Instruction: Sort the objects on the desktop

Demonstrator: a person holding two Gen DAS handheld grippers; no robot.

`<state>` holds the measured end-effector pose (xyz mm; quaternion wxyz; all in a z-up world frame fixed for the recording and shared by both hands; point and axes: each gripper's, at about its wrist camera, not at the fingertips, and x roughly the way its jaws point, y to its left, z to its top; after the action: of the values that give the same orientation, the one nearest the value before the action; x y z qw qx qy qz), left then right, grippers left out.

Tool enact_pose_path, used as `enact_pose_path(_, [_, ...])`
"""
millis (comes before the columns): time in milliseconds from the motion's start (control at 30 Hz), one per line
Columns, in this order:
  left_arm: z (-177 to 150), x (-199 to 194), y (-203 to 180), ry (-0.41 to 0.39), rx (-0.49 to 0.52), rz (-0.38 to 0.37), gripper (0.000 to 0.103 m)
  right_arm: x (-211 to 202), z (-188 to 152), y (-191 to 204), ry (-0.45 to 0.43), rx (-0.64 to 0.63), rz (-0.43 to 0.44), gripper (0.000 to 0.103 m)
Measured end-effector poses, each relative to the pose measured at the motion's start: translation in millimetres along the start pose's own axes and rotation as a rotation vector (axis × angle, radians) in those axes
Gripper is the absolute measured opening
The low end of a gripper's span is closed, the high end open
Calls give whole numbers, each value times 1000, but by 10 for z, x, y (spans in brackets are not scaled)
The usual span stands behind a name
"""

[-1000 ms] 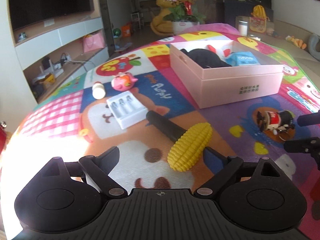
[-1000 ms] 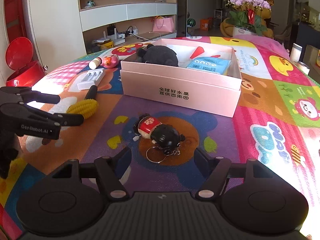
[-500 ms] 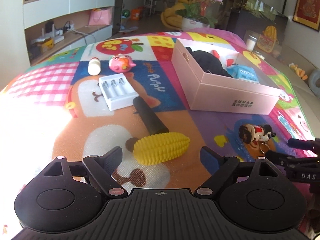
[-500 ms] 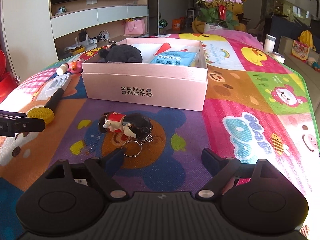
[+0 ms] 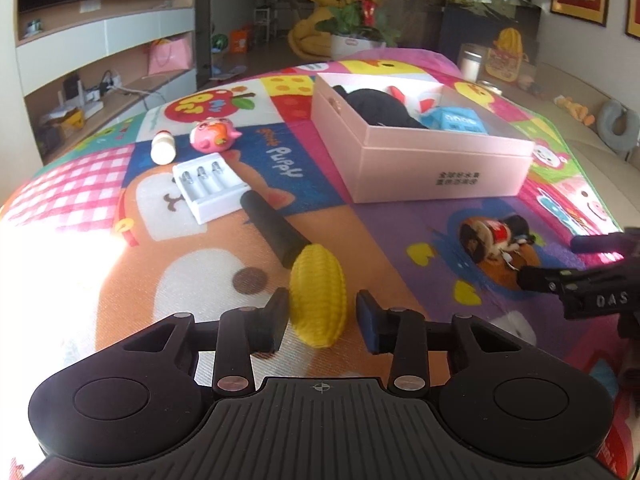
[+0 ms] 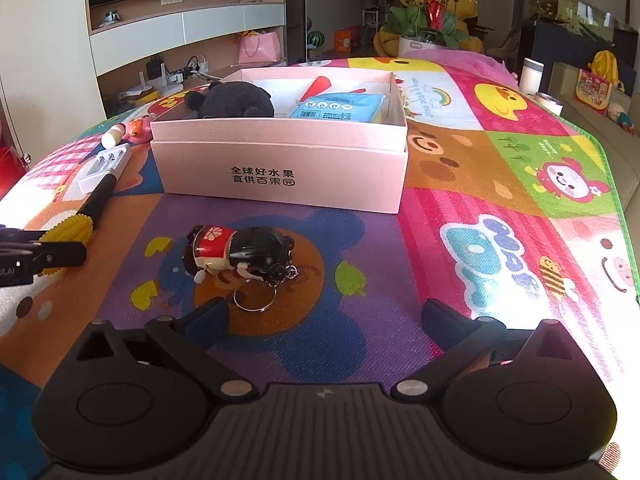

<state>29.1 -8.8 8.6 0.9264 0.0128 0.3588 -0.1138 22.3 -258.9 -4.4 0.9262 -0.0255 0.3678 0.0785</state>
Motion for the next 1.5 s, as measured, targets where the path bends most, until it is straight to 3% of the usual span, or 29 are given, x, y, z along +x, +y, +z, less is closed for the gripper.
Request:
enact_pose_path(100, [-66, -67, -84, 6, 25, -62, 42, 4, 4, -2, 6, 4, 1, 103])
enact_pose_path(233, [-106, -104, -153, 12, 35, -122, 55, 13, 14, -2, 16, 13, 0, 103])
enact_pose_path(300, [-105, -101, -160, 11, 34, -115, 64, 24, 28, 3, 25, 27, -6, 103])
enact_pose_path(367, [-109, -95, -148, 11, 25, -91, 81, 37, 51, 20, 39, 35, -18, 103])
enact_pose_path(567, [-111, -127, -33, 11, 32, -50, 95, 13, 42, 16, 41, 27, -9, 103])
enact_pose_path(700, [-90, -133, 60, 4, 41, -12, 96, -89, 16, 24, 61, 7, 56, 103])
enact_pose_path(767, [-77, -120, 109, -3, 33, 25, 98, -121, 12, 39, 57, -14, 47, 103])
enact_pose_path(967, [-55, -103, 259, -20, -3, 122, 101, -41, 100, -92, 21, 1, -154, 103])
enact_pose_path(1033, [-61, -101, 292, -28, -15, 142, 102, -33, 110, -158, 17, 25, -184, 103])
enact_pose_path(1167, [-65, -61, 333, -21, -44, 149, 102, -146, 92, -245, -4, 57, -131, 103])
enact_pose_path(1367, [-76, -88, 275, -24, -32, 112, 103, -270, 102, -44, -29, -4, 14, 103])
enact_pose_path(1500, [-80, -116, 259, -22, -29, 96, 103, -171, 141, 211, -1, -95, 68, 90])
